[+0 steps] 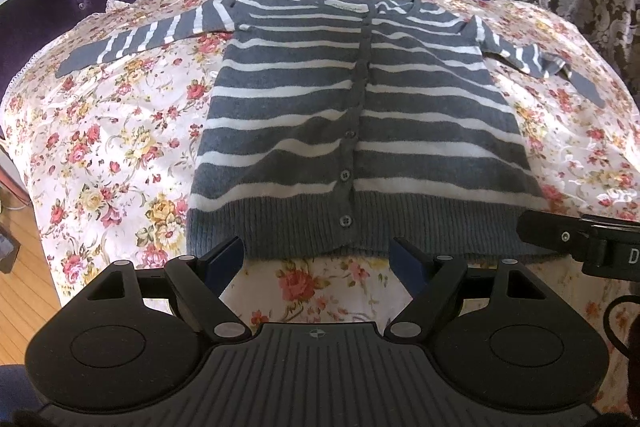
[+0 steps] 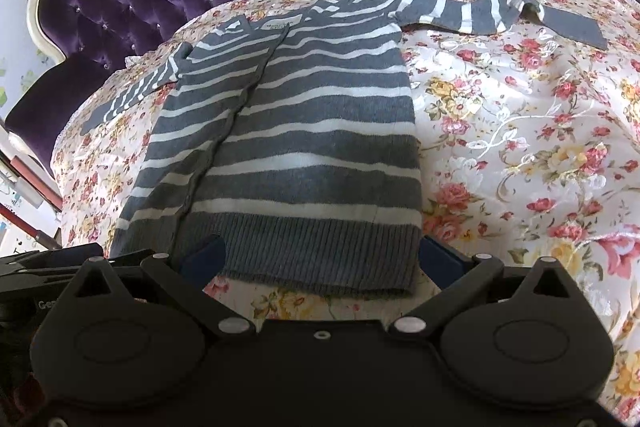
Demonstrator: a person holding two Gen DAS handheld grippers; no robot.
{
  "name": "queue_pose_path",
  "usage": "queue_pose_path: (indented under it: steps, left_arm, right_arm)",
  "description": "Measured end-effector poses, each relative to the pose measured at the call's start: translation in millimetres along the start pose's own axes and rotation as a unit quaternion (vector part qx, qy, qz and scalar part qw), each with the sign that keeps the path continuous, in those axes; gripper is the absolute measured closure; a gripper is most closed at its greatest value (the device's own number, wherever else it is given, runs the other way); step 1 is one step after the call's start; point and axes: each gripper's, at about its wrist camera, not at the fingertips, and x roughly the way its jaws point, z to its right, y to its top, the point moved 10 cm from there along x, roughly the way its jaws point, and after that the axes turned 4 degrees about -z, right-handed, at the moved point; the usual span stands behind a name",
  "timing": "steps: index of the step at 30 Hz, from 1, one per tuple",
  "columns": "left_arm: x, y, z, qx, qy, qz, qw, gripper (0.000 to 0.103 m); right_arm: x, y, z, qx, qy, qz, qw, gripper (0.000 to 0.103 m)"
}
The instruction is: Fold small clothes
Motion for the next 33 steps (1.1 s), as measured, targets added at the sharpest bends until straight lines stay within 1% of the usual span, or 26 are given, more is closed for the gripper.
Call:
queue_pose_path:
  steps: [5, 9, 12, 15, 19, 22, 26, 31, 33]
  left_arm:
    - [1.2, 0.7, -1.5, 0.01, -0.003, -0.005, 0.9999, 0.024]
    - [-2.6, 14.1, -1.7, 0.028, -0.002, 0.007, 0.9996, 0.024]
    - [-8.0, 32.1, -0.4, 0.041, -0.004, 0.026, 0.9988, 0.024]
    - [-11.8, 53.0, 1.0, 0.045, -0.009, 0.045, 0.998, 0.024]
    - [-8.7, 78.7, 2.7, 0.046, -0.011, 0.063, 0.9969, 0.024]
    - [2.7, 95.7, 2.3, 0.04, -0.013, 0.066, 0.9969, 0.024]
    - [28.9, 111.6, 1.0, 0.03, -0.025, 0.056, 0.9977, 0.024]
    - [67.6, 117.8, -1.4, 0.037, -0.022, 0.037, 0.9984, 0.024]
    - [81.8, 118.7, -4.6, 0.04, -0.018, 0.032, 0.9985, 0.024]
  right_arm:
    - [0.4, -1.3, 1.2, 0.004, 0.016, -0.007, 1.0, 0.001]
    - [-3.7, 8.7, 6.1, 0.0, 0.023, 0.002, 1.0, 0.001]
    - [-8.8, 26.7, 15.4, 0.012, 0.037, 0.012, 0.999, 0.001]
    - [-15.3, 51.9, 30.7, 0.027, 0.049, 0.028, 0.998, 0.001]
    - [-25.9, 89.9, 53.9, 0.035, 0.046, 0.056, 0.997, 0.001]
    - [-32.3, 116.1, 69.3, 0.027, 0.036, 0.074, 0.996, 0.001]
    - [-34.7, 148.5, 94.7, 0.037, 0.028, 0.097, 0.994, 0.001]
    - [-17.1, 177.4, 144.0, 0.099, 0.015, 0.099, 0.99, 0.001]
    - [-7.6, 187.1, 164.1, 0.116, 0.016, 0.09, 0.989, 0.001]
